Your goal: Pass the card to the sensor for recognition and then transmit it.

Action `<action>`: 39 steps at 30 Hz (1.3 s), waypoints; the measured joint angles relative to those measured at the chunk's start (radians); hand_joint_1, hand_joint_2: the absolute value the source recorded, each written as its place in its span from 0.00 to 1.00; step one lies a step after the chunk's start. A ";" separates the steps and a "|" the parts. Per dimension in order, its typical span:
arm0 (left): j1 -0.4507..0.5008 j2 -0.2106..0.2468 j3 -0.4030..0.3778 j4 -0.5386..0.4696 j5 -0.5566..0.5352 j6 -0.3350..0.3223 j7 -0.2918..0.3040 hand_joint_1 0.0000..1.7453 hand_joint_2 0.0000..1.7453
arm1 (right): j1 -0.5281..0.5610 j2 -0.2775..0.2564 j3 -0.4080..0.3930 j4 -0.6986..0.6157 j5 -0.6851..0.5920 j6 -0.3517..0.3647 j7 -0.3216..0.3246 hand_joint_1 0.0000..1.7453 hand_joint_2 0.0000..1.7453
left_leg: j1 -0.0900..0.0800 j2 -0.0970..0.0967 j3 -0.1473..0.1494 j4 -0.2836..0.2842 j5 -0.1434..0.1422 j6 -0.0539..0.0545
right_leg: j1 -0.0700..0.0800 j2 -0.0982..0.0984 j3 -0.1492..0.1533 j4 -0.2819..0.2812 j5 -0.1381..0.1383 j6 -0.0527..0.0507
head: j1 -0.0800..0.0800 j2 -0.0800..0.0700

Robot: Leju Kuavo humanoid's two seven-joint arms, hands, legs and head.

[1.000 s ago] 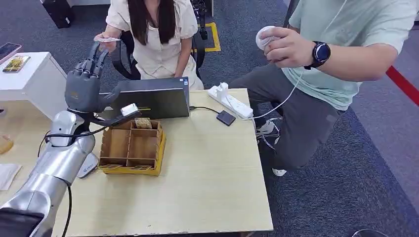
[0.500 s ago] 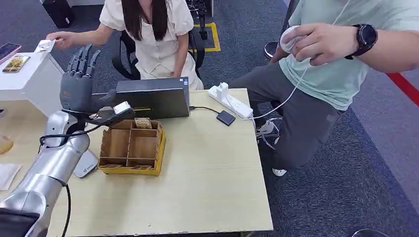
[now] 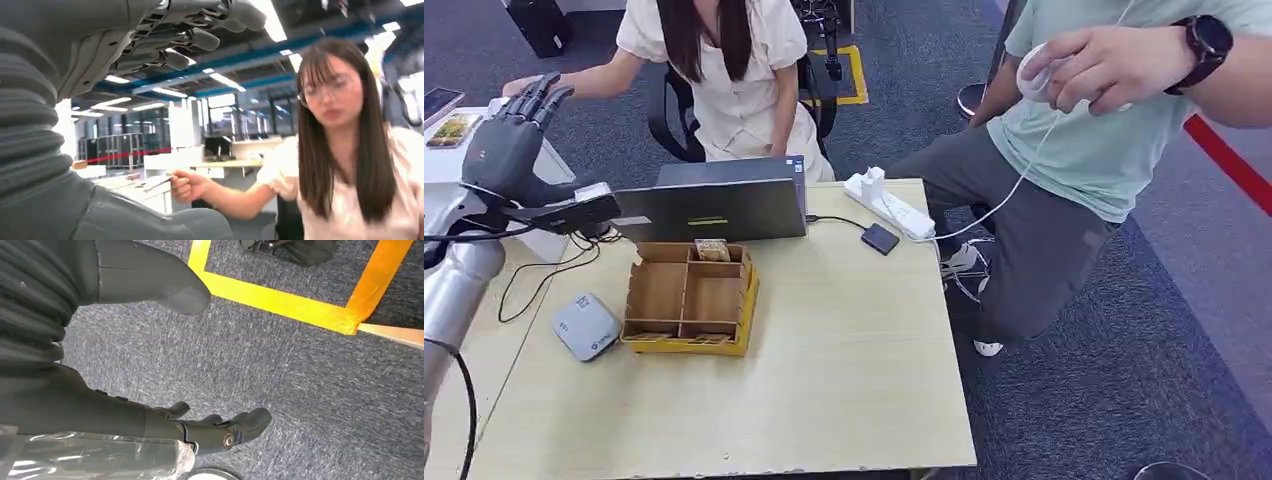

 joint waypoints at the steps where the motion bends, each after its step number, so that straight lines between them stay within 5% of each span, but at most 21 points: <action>1: -0.011 0.026 -0.015 -0.010 0.002 -0.023 -0.002 0.00 1.00 | 0.000 -0.001 -0.003 0.000 0.001 0.000 -0.002 0.00 1.00 | 0.000 0.000 0.000 0.000 0.000 0.000 | 0.000 0.000 0.000 0.000 0.000 0.000 | 0.000 0.000; 4: -0.051 0.097 -0.064 -0.043 0.018 -0.092 -0.009 0.00 1.00 | 0.001 -0.004 -0.014 0.000 0.003 0.001 -0.005 0.00 1.00 | 0.000 0.000 0.000 0.000 0.000 0.000 | 0.000 0.000 -0.001 0.000 0.000 0.000 | 0.000 0.000; 9: -0.106 0.155 -0.115 -0.075 0.032 -0.116 0.001 0.00 1.00 | -0.001 -0.005 -0.022 0.000 0.010 0.002 -0.005 0.00 1.00 | 0.000 -0.001 -0.001 0.000 0.000 0.000 | 0.000 -0.001 -0.001 0.000 0.000 0.000 | 0.000 0.000; 22: -0.132 0.192 -0.161 -0.088 0.039 -0.117 0.008 0.00 1.00 | -0.002 -0.005 -0.033 0.000 0.013 0.003 -0.006 0.00 1.00 | 0.000 0.000 -0.001 0.000 0.000 0.000 | 0.000 -0.001 -0.001 0.000 0.000 0.000 | 0.000 0.000; 31: -0.235 0.255 -0.228 -0.088 0.112 -0.207 -0.002 0.00 1.00 | -0.002 -0.005 -0.042 0.000 0.023 0.007 -0.011 0.00 1.00 | 0.000 0.000 -0.001 0.000 0.000 0.000 | 0.000 -0.001 -0.001 0.000 0.000 0.000 | 0.000 0.000; 34: -0.270 0.328 -0.272 -0.136 0.236 -0.369 -0.021 0.00 1.00 | -0.002 -0.005 -0.054 0.000 0.024 0.007 -0.011 0.00 1.00 | 0.000 0.002 -0.002 0.000 0.000 0.000 | 0.000 0.003 -0.002 0.001 0.000 0.000 | 0.000 0.000; 39: -0.355 0.549 -0.377 -0.354 0.464 -0.563 0.036 0.00 1.00 | 0.007 -0.007 -0.082 0.000 0.025 0.011 -0.011 0.00 1.00 | 0.001 0.006 -0.007 0.000 -0.001 -0.001 | 0.001 0.007 -0.009 0.001 0.000 -0.001 | -0.001 0.000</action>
